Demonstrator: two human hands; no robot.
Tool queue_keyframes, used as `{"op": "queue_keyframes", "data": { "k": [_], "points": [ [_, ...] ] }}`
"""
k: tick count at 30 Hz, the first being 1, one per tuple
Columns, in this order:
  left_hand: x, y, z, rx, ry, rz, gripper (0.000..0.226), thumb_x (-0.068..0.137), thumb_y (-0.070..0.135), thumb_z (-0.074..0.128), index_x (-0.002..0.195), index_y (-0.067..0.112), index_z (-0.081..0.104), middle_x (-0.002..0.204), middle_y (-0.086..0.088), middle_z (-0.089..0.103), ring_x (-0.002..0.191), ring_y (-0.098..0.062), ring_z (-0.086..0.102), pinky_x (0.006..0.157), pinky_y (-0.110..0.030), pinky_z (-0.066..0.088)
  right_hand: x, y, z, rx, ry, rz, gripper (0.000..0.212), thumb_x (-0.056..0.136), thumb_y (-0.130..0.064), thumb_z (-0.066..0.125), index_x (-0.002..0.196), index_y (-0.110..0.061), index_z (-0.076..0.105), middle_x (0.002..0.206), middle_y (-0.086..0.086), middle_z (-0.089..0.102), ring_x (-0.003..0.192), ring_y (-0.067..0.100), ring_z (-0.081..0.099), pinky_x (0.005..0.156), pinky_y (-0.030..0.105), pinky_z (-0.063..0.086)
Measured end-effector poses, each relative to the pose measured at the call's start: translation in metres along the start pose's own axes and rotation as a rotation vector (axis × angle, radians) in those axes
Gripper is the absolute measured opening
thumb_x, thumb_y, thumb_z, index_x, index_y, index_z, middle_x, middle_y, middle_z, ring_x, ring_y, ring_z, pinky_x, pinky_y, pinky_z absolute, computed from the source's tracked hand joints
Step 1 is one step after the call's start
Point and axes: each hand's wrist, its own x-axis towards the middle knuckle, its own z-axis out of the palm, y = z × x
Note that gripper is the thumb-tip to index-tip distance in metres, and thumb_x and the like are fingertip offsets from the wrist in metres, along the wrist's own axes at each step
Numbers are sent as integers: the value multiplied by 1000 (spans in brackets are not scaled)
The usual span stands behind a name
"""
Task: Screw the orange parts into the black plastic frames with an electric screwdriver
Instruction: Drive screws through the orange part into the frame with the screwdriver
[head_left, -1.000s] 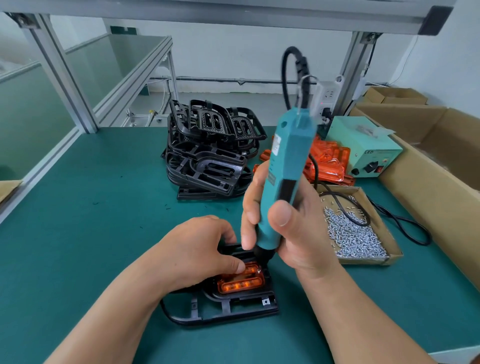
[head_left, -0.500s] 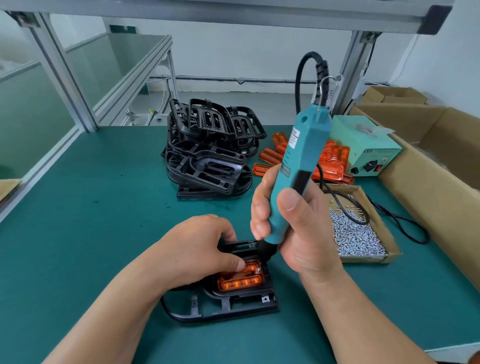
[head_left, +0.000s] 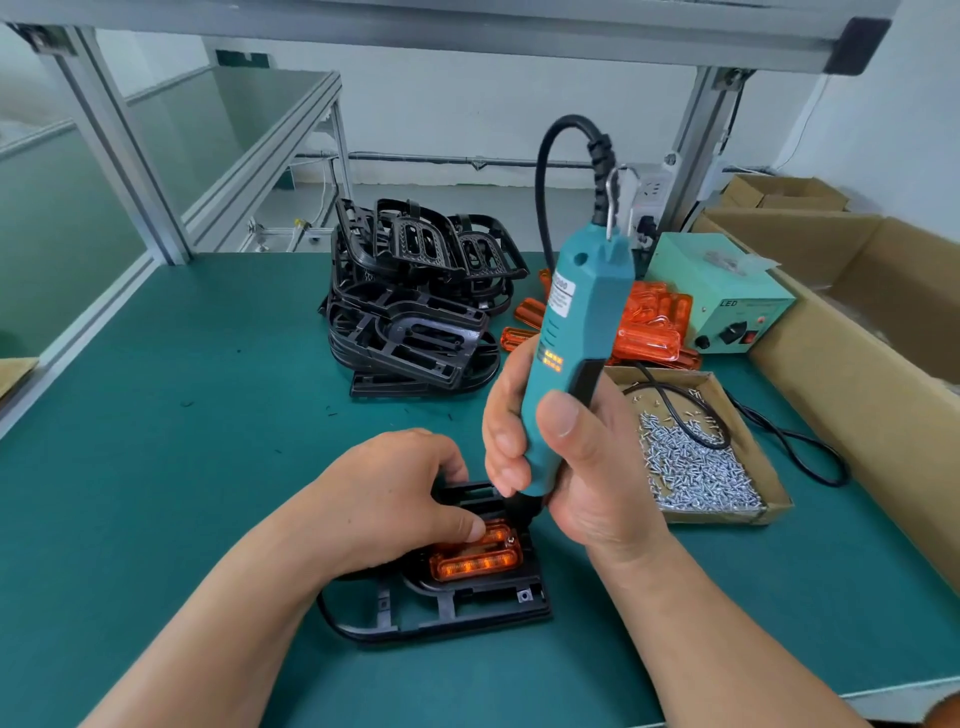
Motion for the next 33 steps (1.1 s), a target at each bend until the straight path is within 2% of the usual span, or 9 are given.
{"op": "queue_keyframes", "data": {
  "k": [6,13,19,21,23,25,28,30,33],
  "points": [
    [-1,2,-1,15,6,-12,37,72,59,84,93,38,63,93,14,63,86,-4,60,80,-30,52,1,-2,1,45,13,10,68,83,-64,83,109,-7,58,74,10,54,52,20,50,54,31,45],
    [-1,1,-1,83,17,-2,38,71,64,80,91,39,62,92,17,61,83,1,57,72,-26,47,5,-6,0,112,14,-11,56,84,-62,82,102,-12,65,68,8,56,47,18,51,48,30,42],
    [1,-6,-3,11,-27,37,36,78,61,80,101,38,66,93,22,62,88,4,57,79,-24,49,28,-17,-2,200,95,-128,54,91,-59,73,104,-9,59,71,5,54,49,17,50,49,29,40],
    [0,-9,-7,-93,-27,73,31,89,61,72,105,36,68,84,29,63,79,8,58,70,-16,44,29,-12,-7,210,186,-122,53,90,-61,73,102,-11,58,70,4,52,50,16,48,50,29,37],
    [2,-12,-11,-258,71,67,26,101,53,58,105,30,70,86,19,68,77,-1,61,74,-24,50,26,-6,-11,238,265,-117,54,88,-62,72,100,-12,58,70,4,50,51,15,47,51,28,37],
    [4,-14,-15,-639,157,-31,25,109,31,49,110,23,73,82,5,63,70,-16,55,67,-27,49,24,-2,-15,266,315,-119,53,89,-63,71,99,-12,59,70,4,49,52,15,46,51,28,38],
    [7,-12,-21,-1290,85,-116,33,104,-3,42,121,2,70,91,-6,63,69,-11,52,57,-21,45,25,1,-18,299,374,-129,50,92,-63,64,98,-13,59,71,3,48,53,15,46,53,29,39],
    [7,-12,-22,-1424,34,-134,36,100,-14,41,124,-6,67,99,-14,67,72,-12,59,59,-20,51,28,4,-18,323,431,-119,48,94,-62,60,96,-14,59,71,3,48,54,15,45,54,29,39],
    [8,-12,-22,-1385,2,-134,32,100,-15,45,121,-7,69,95,-14,71,72,-12,65,60,-17,55,32,6,-19,360,489,-102,46,95,-61,57,95,-15,59,71,2,48,55,15,44,55,28,39]
  ]
}}
